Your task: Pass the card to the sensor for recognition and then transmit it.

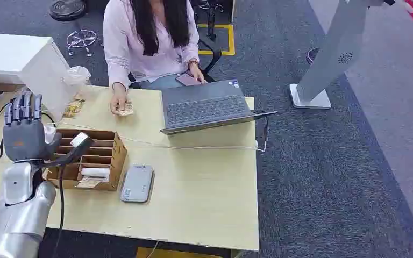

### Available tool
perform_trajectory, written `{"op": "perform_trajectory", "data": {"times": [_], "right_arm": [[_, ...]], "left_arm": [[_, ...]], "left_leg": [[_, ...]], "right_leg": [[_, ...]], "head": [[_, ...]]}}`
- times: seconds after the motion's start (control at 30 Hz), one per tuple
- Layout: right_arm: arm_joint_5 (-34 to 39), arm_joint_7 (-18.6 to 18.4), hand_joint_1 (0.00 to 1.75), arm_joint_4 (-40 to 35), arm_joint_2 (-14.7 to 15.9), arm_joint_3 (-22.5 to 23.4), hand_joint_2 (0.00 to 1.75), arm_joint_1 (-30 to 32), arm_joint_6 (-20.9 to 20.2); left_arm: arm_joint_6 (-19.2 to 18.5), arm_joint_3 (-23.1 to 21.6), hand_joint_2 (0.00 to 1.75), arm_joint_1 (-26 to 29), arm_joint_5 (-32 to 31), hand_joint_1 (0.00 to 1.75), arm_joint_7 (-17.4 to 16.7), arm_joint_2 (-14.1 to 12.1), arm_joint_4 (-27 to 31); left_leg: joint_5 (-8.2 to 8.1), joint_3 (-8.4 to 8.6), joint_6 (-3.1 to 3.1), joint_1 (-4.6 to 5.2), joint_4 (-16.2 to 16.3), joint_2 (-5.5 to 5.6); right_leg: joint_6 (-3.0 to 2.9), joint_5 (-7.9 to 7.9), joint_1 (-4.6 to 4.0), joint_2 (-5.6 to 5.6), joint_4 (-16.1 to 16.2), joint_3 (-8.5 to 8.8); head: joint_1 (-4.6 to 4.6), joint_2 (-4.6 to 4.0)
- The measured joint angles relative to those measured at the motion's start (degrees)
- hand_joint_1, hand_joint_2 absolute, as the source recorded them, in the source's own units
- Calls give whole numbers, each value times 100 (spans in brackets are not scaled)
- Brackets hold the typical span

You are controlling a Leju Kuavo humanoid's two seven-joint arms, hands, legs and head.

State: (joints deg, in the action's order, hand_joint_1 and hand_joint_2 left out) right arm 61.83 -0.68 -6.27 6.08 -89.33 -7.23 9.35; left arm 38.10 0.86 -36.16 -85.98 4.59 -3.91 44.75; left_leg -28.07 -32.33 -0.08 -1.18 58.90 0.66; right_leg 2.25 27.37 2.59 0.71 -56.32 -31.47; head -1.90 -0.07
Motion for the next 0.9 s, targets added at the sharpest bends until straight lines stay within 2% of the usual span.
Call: {"op": "perform_trajectory", "data": {"times": [0.17,0.33,0.53,0.67,0.9], "right_arm": [[-35,-7,0,-4,-31,0,175,-3,0],[-85,-15,0,-4,-35,0,175,-7,-9],[-87,-13,0,-4,-39,0,175,-5,-9],[-120,22,0,-4,-39,-2,175,-11,-35],[-120,-31,0,-7,-59,-2,175,-18,-9]], "left_arm": [[-22,-360,175,-202,-86,0,-57,37,-351],[-162,-674,175,-353,-121,0,-256,208,-552],[-197,-836,175,-423,-123,0,-247,317,-674],[-363,-1017,175,-491,-127,0,-286,489,-757],[-369,-1319,175,-521,-123,0,-457,728,-879]], "left_leg": [[0,-3,0,-1,0,0],[0,-11,0,0,0,2],[0,-10,1,1,1,-1],[0,-15,0,0,1,6],[-1,-17,2,1,1,1]], "right_leg": [[0,0,0,3,0,-9],[0,0,0,0,0,-8],[1,0,0,5,1,-13],[1,0,0,-6,1,-13],[2,0,1,3,1,-13]], "head": [[0,0],[-2,0],[-2,0],[0,0],[0,0]]}}
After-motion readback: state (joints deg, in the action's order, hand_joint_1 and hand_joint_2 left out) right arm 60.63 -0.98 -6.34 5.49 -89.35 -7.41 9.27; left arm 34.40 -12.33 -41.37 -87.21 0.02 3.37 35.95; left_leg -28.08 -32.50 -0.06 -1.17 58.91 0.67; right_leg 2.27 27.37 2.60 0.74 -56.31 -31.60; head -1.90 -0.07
